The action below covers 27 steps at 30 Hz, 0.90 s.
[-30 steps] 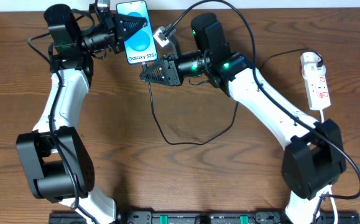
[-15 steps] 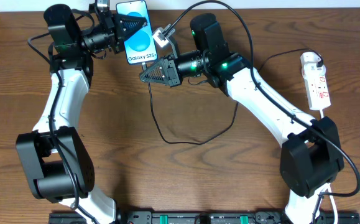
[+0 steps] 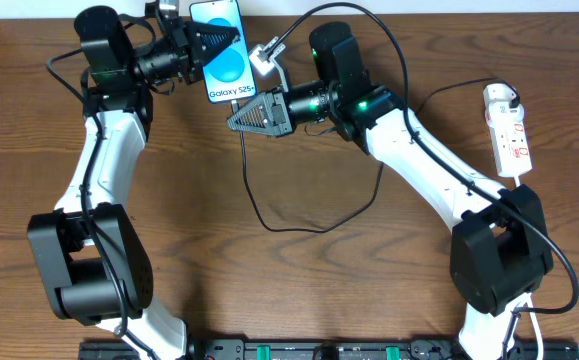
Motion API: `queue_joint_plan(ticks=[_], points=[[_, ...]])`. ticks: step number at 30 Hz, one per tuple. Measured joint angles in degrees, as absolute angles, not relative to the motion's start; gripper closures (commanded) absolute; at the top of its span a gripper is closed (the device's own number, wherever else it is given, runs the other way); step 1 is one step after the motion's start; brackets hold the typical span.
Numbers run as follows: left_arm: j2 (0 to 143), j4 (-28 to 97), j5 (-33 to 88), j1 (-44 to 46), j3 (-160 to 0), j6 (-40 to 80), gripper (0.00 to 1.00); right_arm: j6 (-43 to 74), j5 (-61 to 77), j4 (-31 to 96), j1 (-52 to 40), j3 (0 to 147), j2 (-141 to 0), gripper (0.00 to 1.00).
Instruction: Plug charger to phone and switch on socket
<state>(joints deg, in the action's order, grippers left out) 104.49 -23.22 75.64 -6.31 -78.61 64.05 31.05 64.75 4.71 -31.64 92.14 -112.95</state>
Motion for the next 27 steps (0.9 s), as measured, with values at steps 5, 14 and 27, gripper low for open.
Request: queue_joint_plan(ticks=[5, 14, 27], points=[[104.5, -23.3, 75.0, -6.3, -78.6, 64.1, 0.93, 32.3, 65.4, 3.0, -31.4, 92.0, -113.1, 0.99], [104.5, -23.4, 74.8, -6.3, -78.6, 64.1, 0.93, 34.1, 65.9, 1.3, -31.2, 91.7, -113.2, 0.99], [104.5, -23.4, 74.7, -6.2, -78.6, 64.0, 0.93, 34.6, 66.3, 1.3, -31.0, 91.7, -113.3, 0.94]])
